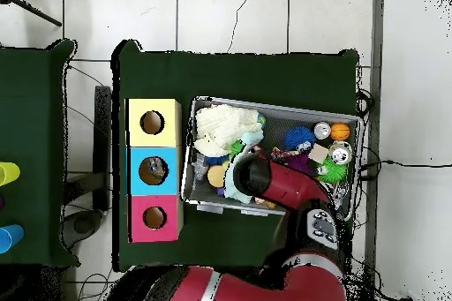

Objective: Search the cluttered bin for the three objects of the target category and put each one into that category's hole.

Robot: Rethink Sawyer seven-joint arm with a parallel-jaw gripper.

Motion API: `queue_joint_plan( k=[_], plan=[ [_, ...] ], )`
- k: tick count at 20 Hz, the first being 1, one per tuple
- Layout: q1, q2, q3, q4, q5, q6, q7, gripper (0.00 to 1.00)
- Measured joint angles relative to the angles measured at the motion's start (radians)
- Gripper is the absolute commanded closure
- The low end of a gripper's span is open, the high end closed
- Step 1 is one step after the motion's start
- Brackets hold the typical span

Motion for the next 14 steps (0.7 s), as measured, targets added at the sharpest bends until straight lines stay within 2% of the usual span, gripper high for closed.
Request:
queue_joint_plan(
  k=[4, 7, 11, 14],
  plan=[
    [-0.051, -0.029, 0.051, 0.000, 0.013, 0.101, 0.000, 0.00],
    [-0.062, -0.041, 0.067, 0.001, 0.019, 0.151, 0.000, 0.00],
    [-0.087, -0.053, 0.113, 0.001, 0.021, 0.264, 0.000, 0.00],
    [-0.119, -0.054, 0.150, 0.001, 0.021, 0.277, 0.000, 0.00]
  ],
)
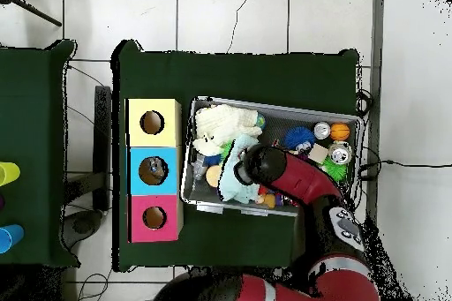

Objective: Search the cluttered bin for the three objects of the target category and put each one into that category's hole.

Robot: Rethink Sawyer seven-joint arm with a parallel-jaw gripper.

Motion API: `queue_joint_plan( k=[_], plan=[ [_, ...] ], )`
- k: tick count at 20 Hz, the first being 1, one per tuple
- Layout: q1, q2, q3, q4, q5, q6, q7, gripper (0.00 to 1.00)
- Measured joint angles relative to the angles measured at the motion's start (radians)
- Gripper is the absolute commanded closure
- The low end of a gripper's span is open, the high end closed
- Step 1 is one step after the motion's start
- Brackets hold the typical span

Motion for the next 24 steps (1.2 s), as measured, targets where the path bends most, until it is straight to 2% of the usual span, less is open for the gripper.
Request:
queue_joint_plan(
  k=[3, 8, 9, 11, 13, 16, 20, 21, 24],
  plan=[
    [-0.030, 0.007, 0.026, 0.000, -0.018, -0.052, 0.000, 0.00],
    [-0.040, 0.041, 0.035, 0.000, -0.108, -0.285, 0.000, 0.00],
    [-0.031, 0.047, 0.030, 0.000, -0.138, -0.357, 0.000, 0.00],
    [-0.015, 0.048, 0.020, 0.000, -0.162, -0.412, 0.000, 0.00],
    [0.016, 0.051, -0.002, 0.000, -0.182, -0.454, 0.000, 0.00],
    [0.050, 0.052, -0.030, -0.001, -0.191, -0.461, 0.000, 0.00],
    [0.055, 0.051, -0.036, -0.001, -0.191, -0.458, 0.000, 0.00],
    [0.054, 0.052, -0.041, -0.001, -0.191, -0.449, 0.000, 1.00],
    [0.055, 0.054, -0.050, -0.002, -0.191, -0.440, 0.000, 1.00]
  ],
)
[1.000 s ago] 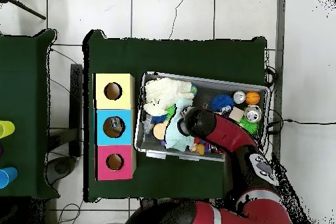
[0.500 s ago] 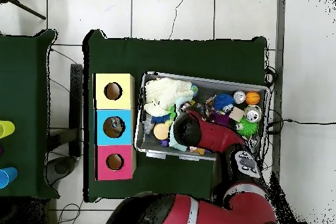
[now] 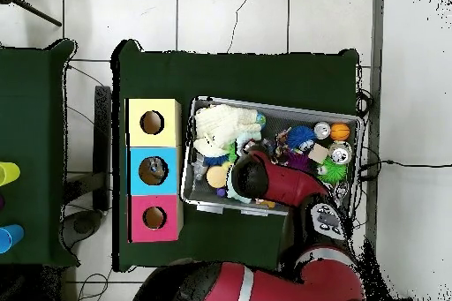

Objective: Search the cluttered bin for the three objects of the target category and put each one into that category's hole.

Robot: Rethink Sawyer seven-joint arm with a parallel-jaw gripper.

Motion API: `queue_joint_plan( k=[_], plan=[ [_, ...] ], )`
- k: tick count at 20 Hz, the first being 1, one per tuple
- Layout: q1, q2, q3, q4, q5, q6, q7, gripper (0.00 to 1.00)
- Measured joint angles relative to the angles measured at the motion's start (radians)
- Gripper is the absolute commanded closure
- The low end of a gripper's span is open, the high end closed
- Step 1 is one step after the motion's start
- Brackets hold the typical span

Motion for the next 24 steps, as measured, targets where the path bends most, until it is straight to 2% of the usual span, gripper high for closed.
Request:
queue_joint_plan(
  k=[4, 13, 16, 21, 24],
  plan=[
    [0.021, 0.007, -0.024, -0.009, -0.002, 0.003, 0.000, 1.00],
    [0.251, 0.090, -0.244, -0.071, -0.002, -0.041, 0.000, 1.00],
    [0.354, 0.128, -0.354, -0.086, -0.002, -0.068, 0.000, 1.00],
    [0.581, 0.228, -0.613, -0.093, 0.025, -0.074, 0.000, 1.00],
    [0.685, 0.290, -0.736, -0.093, 0.055, -0.074, 0.000, 1.00]
  ],
)
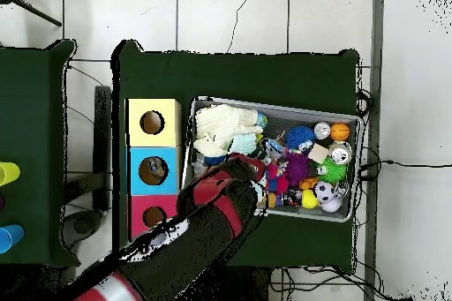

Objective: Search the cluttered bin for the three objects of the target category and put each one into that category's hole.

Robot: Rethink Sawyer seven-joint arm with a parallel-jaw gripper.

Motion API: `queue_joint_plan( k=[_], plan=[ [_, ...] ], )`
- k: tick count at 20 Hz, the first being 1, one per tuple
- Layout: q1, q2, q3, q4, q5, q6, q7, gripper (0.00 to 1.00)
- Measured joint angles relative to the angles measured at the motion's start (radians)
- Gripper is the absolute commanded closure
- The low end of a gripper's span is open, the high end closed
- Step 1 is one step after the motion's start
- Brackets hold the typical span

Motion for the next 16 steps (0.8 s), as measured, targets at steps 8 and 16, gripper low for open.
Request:
queue_joint_plan(
  k=[8, 16],
  plan=[
    [0.110, 0.089, -0.179, 0.001, 0.057, -0.001, 0.000, 1.00],
    [-0.243, -0.118, 0.139, 0.044, 0.006, 0.000, 0.000, 1.00]
  ],
)
